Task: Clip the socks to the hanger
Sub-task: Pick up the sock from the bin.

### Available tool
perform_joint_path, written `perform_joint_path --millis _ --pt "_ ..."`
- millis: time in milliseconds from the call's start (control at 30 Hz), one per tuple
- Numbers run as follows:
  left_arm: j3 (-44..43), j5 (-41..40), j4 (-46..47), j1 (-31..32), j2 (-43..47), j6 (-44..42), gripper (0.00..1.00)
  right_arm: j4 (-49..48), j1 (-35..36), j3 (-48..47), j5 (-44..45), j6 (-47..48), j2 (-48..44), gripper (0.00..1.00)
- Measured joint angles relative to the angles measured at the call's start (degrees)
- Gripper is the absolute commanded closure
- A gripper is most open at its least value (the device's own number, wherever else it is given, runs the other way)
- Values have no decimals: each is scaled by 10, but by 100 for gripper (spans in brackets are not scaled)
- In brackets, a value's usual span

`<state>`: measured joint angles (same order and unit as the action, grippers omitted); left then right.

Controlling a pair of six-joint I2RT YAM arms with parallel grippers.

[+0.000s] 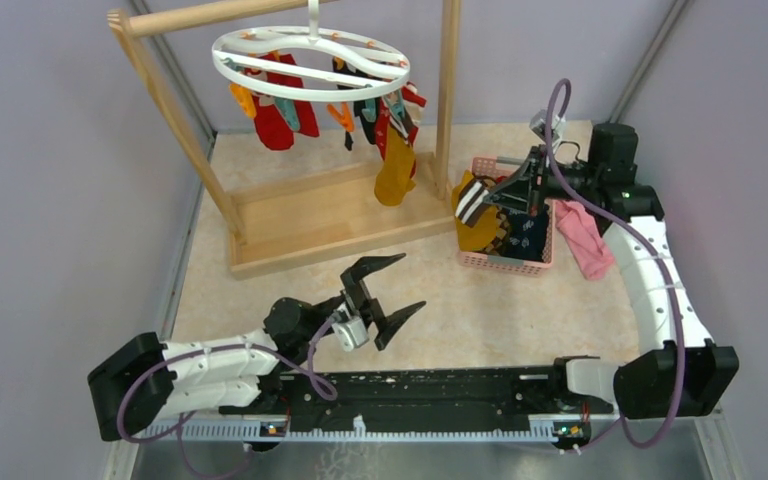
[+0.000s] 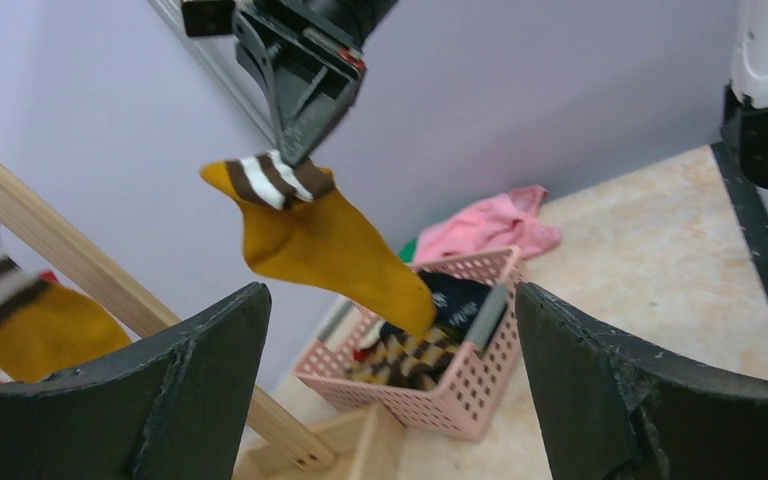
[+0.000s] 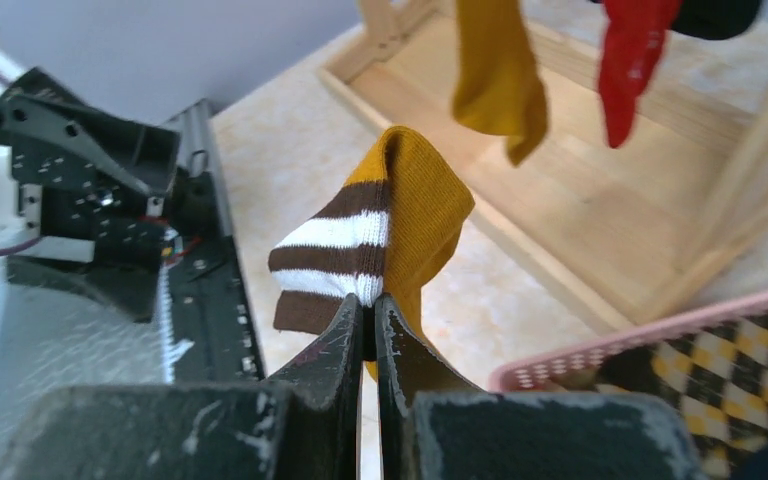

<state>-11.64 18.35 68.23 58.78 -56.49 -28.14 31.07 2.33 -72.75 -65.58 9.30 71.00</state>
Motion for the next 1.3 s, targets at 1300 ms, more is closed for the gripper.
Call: perform_joint_path --millis 1300 --pt "-191 -279 -59 115 -239 -519 42 -229 92 150 -121 -216 3 100"
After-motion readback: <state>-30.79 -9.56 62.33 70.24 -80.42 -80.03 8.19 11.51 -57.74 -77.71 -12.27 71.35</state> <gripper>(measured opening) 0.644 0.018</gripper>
